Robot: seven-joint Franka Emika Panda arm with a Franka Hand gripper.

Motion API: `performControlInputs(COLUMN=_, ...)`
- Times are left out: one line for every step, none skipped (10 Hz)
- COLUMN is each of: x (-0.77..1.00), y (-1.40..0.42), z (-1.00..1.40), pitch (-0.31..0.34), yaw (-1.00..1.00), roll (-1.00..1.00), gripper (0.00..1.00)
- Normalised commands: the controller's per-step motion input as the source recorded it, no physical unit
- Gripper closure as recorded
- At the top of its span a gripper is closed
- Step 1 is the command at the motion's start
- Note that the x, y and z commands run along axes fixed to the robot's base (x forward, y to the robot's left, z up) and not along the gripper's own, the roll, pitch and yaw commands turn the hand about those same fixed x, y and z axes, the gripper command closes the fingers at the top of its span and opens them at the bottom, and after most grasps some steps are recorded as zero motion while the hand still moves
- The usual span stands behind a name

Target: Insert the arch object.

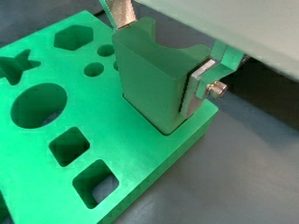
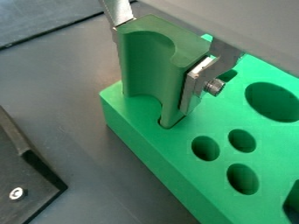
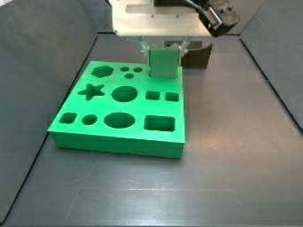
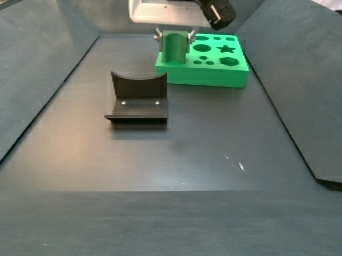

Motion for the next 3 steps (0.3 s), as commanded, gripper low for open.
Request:
performControlInputs(x=0.00, y=-0.07, z=-0.98, pitch=-0.154, yaw=-0.03, roll=0.00, gripper=1.00)
performControlInputs(x=0.00, y=0.15, z=-0.42, pitch=-0.201, yaw=-0.03, roll=-0.29, gripper=1.00)
performControlInputs(x=-0.01, y=0.00, z=0.00, pitch=-0.016, yaw=0.00, roll=0.00, gripper=1.00)
